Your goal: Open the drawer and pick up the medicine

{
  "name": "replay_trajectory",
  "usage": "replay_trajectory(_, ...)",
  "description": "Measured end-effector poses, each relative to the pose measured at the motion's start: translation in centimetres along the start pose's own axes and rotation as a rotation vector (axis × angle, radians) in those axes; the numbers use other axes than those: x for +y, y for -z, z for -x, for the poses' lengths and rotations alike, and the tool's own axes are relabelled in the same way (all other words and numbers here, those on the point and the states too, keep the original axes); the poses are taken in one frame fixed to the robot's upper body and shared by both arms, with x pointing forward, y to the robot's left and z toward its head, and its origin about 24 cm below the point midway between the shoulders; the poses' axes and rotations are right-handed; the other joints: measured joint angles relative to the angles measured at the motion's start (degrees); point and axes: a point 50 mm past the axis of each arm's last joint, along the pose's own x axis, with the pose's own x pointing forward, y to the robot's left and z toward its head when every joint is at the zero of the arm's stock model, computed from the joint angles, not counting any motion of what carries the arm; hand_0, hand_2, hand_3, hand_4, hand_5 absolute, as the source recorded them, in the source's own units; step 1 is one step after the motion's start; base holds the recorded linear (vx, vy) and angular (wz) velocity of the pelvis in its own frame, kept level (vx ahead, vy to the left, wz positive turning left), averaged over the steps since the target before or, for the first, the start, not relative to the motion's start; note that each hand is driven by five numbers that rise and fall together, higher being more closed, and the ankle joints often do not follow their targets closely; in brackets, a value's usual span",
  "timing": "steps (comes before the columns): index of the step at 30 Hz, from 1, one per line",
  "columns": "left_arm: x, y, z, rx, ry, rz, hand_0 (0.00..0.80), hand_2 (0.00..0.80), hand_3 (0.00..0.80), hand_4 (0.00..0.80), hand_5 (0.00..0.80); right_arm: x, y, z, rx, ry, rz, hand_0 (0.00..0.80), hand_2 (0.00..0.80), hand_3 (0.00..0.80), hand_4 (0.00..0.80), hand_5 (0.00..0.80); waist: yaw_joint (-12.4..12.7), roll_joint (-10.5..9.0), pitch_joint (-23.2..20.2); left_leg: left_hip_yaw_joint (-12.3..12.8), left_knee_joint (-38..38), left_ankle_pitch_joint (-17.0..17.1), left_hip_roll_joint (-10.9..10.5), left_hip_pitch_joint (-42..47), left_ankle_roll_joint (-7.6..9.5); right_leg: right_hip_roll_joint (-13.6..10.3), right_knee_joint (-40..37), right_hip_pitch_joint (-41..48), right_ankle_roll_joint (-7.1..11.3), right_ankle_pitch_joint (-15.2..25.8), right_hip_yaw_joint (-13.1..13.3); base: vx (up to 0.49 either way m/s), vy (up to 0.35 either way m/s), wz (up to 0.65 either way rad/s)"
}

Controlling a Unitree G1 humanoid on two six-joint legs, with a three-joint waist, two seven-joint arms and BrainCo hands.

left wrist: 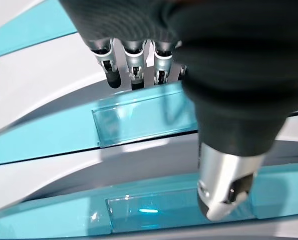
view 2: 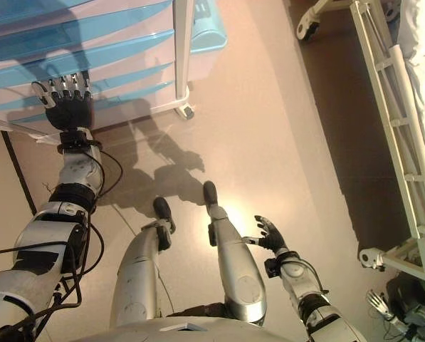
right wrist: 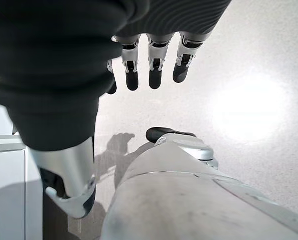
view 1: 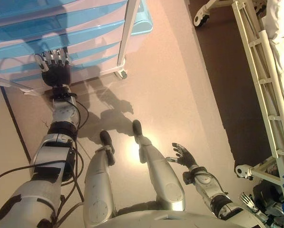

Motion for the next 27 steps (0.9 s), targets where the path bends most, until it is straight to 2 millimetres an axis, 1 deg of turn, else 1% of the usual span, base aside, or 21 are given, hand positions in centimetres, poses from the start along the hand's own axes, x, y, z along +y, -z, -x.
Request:
replay_trajectory(1,0.0,0.1,0.2,0.009,0.019,-0.007,0.800,0.800,0.800,0.800,0.800,0.0,0.1,0.0,0.003,0.001,0.000,0.000,0.000,0.000,0.000,0.000,0.1,0.00,0.0,-0.2,0.0,0.2,0.0,0.0,0.34,0.0,0.0,0.0,-0.01,0.0,-0.2,-0.004,-0.018,0.05)
replay_trajectory(4,0.0,0.4,0.6,0.036,0.040,-0.017,0.800,0.800,0.800,0.800,0.800,-0.1,0.0,0.0,0.001,0.001,0.000,0.000,0.000,0.000,0.000,0.000,0.5,0.03,0.0,-0.6,-0.2,0.2,-0.2,0.1,0.39,-0.1,-0.2,0.3,-0.04,0.0,-0.5,0.013,-0.023,0.04)
replay_trajectory(6,0.4,0.3,1.1,0.051,0.033,-0.025,0.800,0.800,0.800,0.800,0.800,-0.1,0.0,0.0,0.001,0.000,0.000,0.000,0.000,0.000,0.000,0.000,0.5,0.10,0.1,-1.4,-1.0,0.3,-0.7,0.9,0.47,-0.4,-0.2,0.8,-0.04,0.0,-0.7,0.000,0.000,0.00)
replay_trajectory(8,1.6,0.0,3.0,0.104,-0.001,-0.057,0.800,0.800,0.800,0.800,0.800,-0.1,0.2,0.1,0.009,-0.003,0.005,0.000,0.000,0.000,0.000,0.000,0.6,0.22,0.2,-1.7,-2.5,0.4,-1.0,3.4,0.56,-0.7,-0.3,2.6,-0.04,0.0,-1.2,0.015,-0.009,-0.01)
replay_trajectory(9,2.2,0.0,4.2,0.144,-0.021,-0.062,0.800,0.800,0.800,0.800,0.800,0.0,0.2,0.1,0.009,-0.008,0.013,0.000,0.000,0.000,0.000,0.000,0.7,0.34,0.2,-2.1,-3.5,0.5,-1.3,5.1,0.62,-0.9,-0.8,4.1,-0.05,0.0,-2.2,0.027,-0.031,0.08)
replay_trajectory(10,2.7,0.2,5.3,0.193,-0.040,-0.059,0.800,0.800,0.800,0.800,0.800,-0.1,0.3,0.2,0.019,-0.010,0.023,0.000,0.000,0.000,0.000,0.000,1.0,0.36,0.2,-2.7,-4.9,0.9,-1.8,6.6,0.61,-1.2,-1.3,5.4,-0.06,-0.1,-2.6,0.038,-0.040,0.17)
replay_trajectory(13,3.8,1.1,9.2,0.356,-0.080,-0.029,0.800,0.800,0.800,0.800,0.800,-0.2,0.7,0.4,0.035,-0.015,0.037,0.000,0.000,0.000,0.000,0.000,2.7,0.49,0.3,-3.9,-10.1,2.8,-3.5,11.3,0.58,-2.4,-4.0,9.5,-0.04,-0.2,-4.0,0.057,-0.045,0.28)
replay_trajectory(16,4.9,2.1,13.9,0.474,-0.139,0.047,0.800,0.800,0.800,0.800,0.800,0.0,0.6,0.4,0.033,-0.031,0.061,0.000,0.000,0.000,0.000,0.000,4.4,0.93,0.6,-6.9,-13.8,4.3,-4.6,15.7,-0.05,-3.0,-6.4,14.3,-0.18,-0.9,-6.1,0.043,-0.103,0.41)
replay_trajectory(17,5.3,2.7,15.9,0.493,-0.180,0.092,0.800,0.800,0.800,0.800,0.800,0.1,0.6,0.5,0.034,-0.036,0.074,0.000,0.000,0.000,0.000,0.000,5.0,0.96,0.6,-7.9,-15.4,4.9,-5.0,17.5,-0.43,-3.3,-7.5,16.4,-0.41,-1.4,-7.1,0.031,-0.136,0.46)
replay_trajectory(18,5.5,3.3,17.9,0.502,-0.216,0.142,0.800,0.800,0.800,0.800,0.800,0.2,0.5,0.4,0.032,-0.039,0.080,0.000,0.000,0.000,0.000,0.000,5.5,1.02,0.7,-8.9,-16.4,5.2,-5.2,18.8,-0.61,-3.3,-8.4,18.0,-0.44,-1.9,-7.9,0.042,-0.155,0.55)
replay_trajectory(19,5.6,3.8,19.6,0.499,-0.252,0.182,0.800,0.800,0.800,0.800,0.800,0.2,0.6,0.4,0.037,-0.036,0.082,0.000,0.000,0.000,0.000,0.000,5.8,1.14,0.8,-10.1,-17.3,5.6,-5.3,20.1,-1.27,-3.3,-9.4,19.7,-0.58,-2.0,-8.8,0.023,-0.148,0.58)
replay_trajectory(20,5.6,4.4,21.4,0.502,-0.283,0.218,0.800,0.800,0.800,0.800,0.800,0.0,0.4,0.4,0.031,-0.027,0.076,0.000,0.000,0.000,0.000,0.000,6.9,1.39,0.9,-11.7,-18.0,6.0,-5.2,20.8,-1.75,-3.1,-9.8,20.9,-0.86,-2.5,-9.8,0.033,-0.137,0.55)
replay_trajectory(22,5.7,4.7,24.3,0.508,-0.342,0.280,0.800,0.800,0.800,0.800,0.800,-0.3,0.4,0.3,0.042,-0.011,0.064,0.000,0.000,0.000,0.000,0.000,8.9,1.54,1.0,-13.2,-19.4,6.8,-4.8,22.4,-2.68,-2.5,-10.2,22.7,-1.66,-3.0,-10.8,0.014,-0.120,0.51)
replay_trajectory(23,5.9,4.3,25.9,0.532,-0.379,0.297,0.800,0.800,0.800,0.800,0.800,-0.6,0.4,0.3,0.045,-0.001,0.056,0.000,0.000,0.000,0.000,0.000,9.7,1.80,1.0,-14.5,-19.6,7.1,-4.7,22.9,-3.21,-2.4,-10.3,23.9,-2.01,-3.6,-11.8,0.010,-0.134,0.81)
replay_trajectory(24,6.2,4.3,26.4,0.570,-0.407,0.304,0.800,0.800,0.800,0.800,0.800,-1.0,0.6,0.5,0.054,0.010,0.063,0.000,0.000,0.000,0.000,0.000,9.8,2.43,0.8,-15.7,-20.2,7.8,-4.6,23.4,-4.11,-2.4,-10.4,25.1,-2.31,-4.2,-13.1,-0.008,-0.103,0.96)
replay_trajectory(25,6.5,4.1,26.9,0.599,-0.440,0.311,0.800,0.800,0.800,0.800,0.800,-1.4,0.6,0.5,0.062,0.026,0.059,0.000,0.000,0.000,0.000,0.000,10.3,3.09,0.8,-15.8,-20.8,8.7,-4.5,23.7,-5.45,-2.3,-10.2,26.0,-2.50,-4.8,-13.6,0.001,-0.099,0.92)
replay_trajectory(26,6.8,4.0,27.3,0.611,-0.466,0.322,0.800,0.800,0.800,0.800,0.800,-1.8,0.8,0.6,0.074,0.041,0.055,0.000,0.000,0.000,0.000,0.000,11.2,4.17,0.4,-15.7,-21.5,9.1,-3.9,24.4,-6.09,-2.0,-10.0,26.8,-2.76,-5.4,-14.6,-0.028,-0.088,0.63)
replay_trajectory(27,7.1,3.6,28.4,0.610,-0.514,0.329,0.800,0.800,0.800,0.800,0.800,-2.1,0.9,0.7,0.079,0.048,0.056,0.000,0.000,0.000,0.000,0.000,12.1,5.12,-0.2,-15.7,-21.6,9.1,-3.6,25.0,-6.10,-1.5,-9.8,27.4,-3.21,-6.0,-15.0,-0.035,-0.086,0.38)
